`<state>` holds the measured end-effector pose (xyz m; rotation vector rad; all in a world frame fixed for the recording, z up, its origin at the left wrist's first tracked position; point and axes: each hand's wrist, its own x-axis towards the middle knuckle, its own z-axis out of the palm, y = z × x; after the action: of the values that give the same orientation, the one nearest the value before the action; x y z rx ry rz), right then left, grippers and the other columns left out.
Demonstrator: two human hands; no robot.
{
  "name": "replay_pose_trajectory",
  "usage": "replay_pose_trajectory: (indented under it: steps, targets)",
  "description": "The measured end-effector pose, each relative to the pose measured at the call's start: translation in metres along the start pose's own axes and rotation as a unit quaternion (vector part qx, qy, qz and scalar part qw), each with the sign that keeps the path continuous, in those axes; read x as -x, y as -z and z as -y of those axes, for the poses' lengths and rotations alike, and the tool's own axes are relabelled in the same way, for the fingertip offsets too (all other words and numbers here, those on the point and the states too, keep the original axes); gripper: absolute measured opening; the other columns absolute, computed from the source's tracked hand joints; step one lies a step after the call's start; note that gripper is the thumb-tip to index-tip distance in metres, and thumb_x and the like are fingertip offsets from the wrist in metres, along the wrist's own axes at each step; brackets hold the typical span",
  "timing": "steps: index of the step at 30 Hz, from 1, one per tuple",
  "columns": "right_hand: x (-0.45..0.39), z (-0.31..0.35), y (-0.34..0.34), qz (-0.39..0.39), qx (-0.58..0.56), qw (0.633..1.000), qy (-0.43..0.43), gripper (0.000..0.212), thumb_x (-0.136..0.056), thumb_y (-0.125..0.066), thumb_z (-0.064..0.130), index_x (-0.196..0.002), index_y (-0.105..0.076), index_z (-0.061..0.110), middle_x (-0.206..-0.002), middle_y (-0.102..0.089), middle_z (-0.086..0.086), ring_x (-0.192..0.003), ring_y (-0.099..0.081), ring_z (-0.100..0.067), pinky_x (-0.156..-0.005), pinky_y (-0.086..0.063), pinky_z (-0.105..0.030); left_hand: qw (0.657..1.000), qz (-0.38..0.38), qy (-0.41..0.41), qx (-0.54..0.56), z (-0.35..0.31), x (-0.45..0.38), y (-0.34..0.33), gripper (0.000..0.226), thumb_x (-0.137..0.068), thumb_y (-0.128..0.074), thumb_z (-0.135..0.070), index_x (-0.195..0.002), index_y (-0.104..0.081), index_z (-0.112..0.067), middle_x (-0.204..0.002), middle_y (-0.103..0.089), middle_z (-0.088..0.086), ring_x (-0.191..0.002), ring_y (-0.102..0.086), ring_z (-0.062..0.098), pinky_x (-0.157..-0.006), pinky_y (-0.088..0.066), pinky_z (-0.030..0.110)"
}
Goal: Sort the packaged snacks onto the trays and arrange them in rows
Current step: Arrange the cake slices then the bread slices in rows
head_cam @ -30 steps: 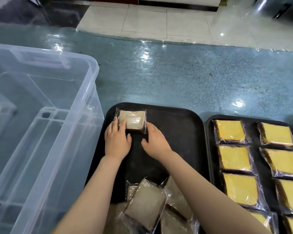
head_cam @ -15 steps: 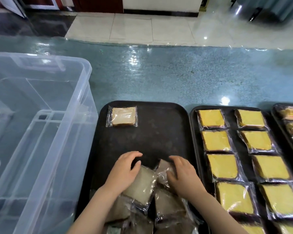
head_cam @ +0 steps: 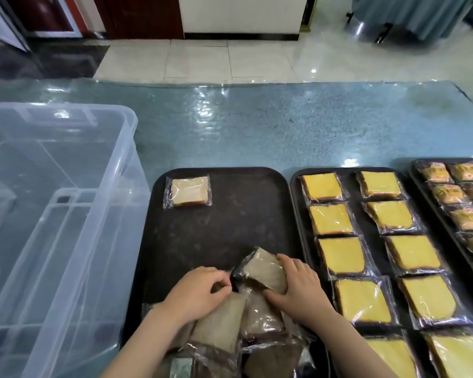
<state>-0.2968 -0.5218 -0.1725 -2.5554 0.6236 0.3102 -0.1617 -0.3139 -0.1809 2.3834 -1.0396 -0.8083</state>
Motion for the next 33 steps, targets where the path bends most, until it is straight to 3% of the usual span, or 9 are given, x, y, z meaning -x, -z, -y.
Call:
replay_pose_trajectory:
  steps: [2,6,10,13,17,23,27,30,33]
  targets:
    - [-0.003,0.0,0.003,-0.025,-0.023,0.999,0.007,0.086,-0.077,-0.055,0.067,-0.147,-0.024,0.03,-0.141,-0.036,0.013,-0.134,-0.031,-0.011,-0.116,-0.02,-0.033,1.0,-0.016,0.009,0.015,-0.002,-0.003,0.0,0.011,-0.093,-0.052,-0.047,-0.097,-0.061,-0.042,-0.098,-0.057,-0.022,-0.099,-0.052,-0.001,-0.092,-0.045,0.028]
    - [-0.013,0.003,0.009,-0.043,-0.035,0.996,0.063,0.08,-0.075,-0.059,0.064,-0.143,-0.028,0.035,-0.138,-0.037,0.019,-0.131,-0.028,-0.005,-0.117,-0.019,-0.029,0.981,-0.074,0.066,0.168,-0.015,-0.019,0.005,0.039,-0.096,-0.053,-0.043,-0.133,-0.046,-0.036,-0.122,-0.054,-0.02,-0.11,-0.053,-0.002,-0.095,-0.043,0.021]
    - [-0.029,0.006,0.014,-0.037,-0.008,0.991,0.125,0.08,-0.074,-0.057,0.066,-0.142,-0.033,0.033,-0.139,-0.039,0.02,-0.131,-0.025,-0.002,-0.119,-0.018,-0.037,0.956,-0.051,0.091,0.275,-0.019,-0.044,0.008,0.044,-0.092,-0.06,-0.04,-0.133,-0.046,-0.04,-0.124,-0.058,-0.016,-0.105,-0.058,-0.002,-0.094,-0.048,0.024]
    - [-0.046,0.006,0.016,-0.038,0.019,0.992,0.122,0.07,-0.084,-0.056,0.058,-0.146,-0.032,0.032,-0.147,-0.036,0.017,-0.14,-0.02,-0.009,-0.121,-0.012,-0.039,0.954,-0.059,0.107,0.273,-0.016,-0.061,0.008,0.046,-0.089,-0.066,-0.033,-0.131,-0.05,-0.04,-0.125,-0.057,-0.017,-0.108,-0.058,0.003,-0.096,-0.049,0.029]
    - [-0.077,0.002,0.01,-0.055,0.036,0.993,0.098,0.052,-0.096,-0.048,0.044,-0.145,-0.037,0.031,-0.152,-0.037,0.01,-0.142,-0.025,-0.013,-0.121,-0.017,-0.037,0.959,-0.074,0.117,0.248,-0.014,-0.085,0.006,0.045,-0.09,-0.064,-0.021,-0.132,-0.052,-0.034,-0.125,-0.057,-0.015,-0.1,-0.059,0.001,-0.084,-0.046,0.018]
    - [-0.105,-0.01,0.006,0.036,0.072,0.992,0.095,0.088,-0.077,-0.052,0.073,-0.15,-0.019,0.038,-0.161,-0.012,0.007,-0.148,-0.007,-0.018,-0.122,-0.01,-0.04,0.978,-0.104,0.104,0.149,-0.01,-0.112,0.002,0.046,-0.093,-0.059,-0.015,-0.136,-0.051,-0.027,-0.13,-0.052,-0.008,-0.107,-0.058,0.008,-0.094,-0.048,0.026]
    - [-0.118,-0.019,0.006,0.011,0.122,0.983,0.138,0.08,-0.083,-0.056,0.06,-0.151,-0.021,0.035,-0.161,-0.015,0.003,-0.148,-0.011,-0.02,-0.12,-0.001,-0.036,0.977,-0.14,0.105,0.119,-0.006,-0.126,0.001,0.043,-0.094,-0.059,-0.015,-0.136,-0.053,-0.022,-0.128,-0.055,-0.007,-0.101,-0.059,0.006,-0.091,-0.048,0.022]
    - [-0.142,-0.019,0.007,-0.054,0.105,0.984,0.133,0.06,-0.088,-0.06,0.042,-0.143,-0.041,0.027,-0.155,-0.031,-0.004,-0.143,-0.027,-0.025,-0.119,-0.022,-0.043,0.971,-0.18,0.103,0.121,-0.004,-0.143,0.006,0.046,-0.096,-0.058,-0.018,-0.141,-0.048,-0.021,-0.137,-0.051,-0.005,-0.113,-0.057,0.009,-0.099,-0.045,0.024]
    - [-0.168,-0.011,0.007,-0.067,0.068,0.991,0.099,0.051,-0.091,-0.059,0.032,-0.139,-0.046,0.021,-0.154,-0.032,-0.009,-0.141,-0.028,-0.029,-0.111,-0.036,-0.047,0.974,-0.191,0.084,0.089,-0.005,-0.164,0.016,0.056,-0.096,-0.057,-0.027,-0.148,-0.037,-0.022,-0.152,-0.037,-0.006,-0.133,-0.043,0.013,-0.108,-0.041,0.031]
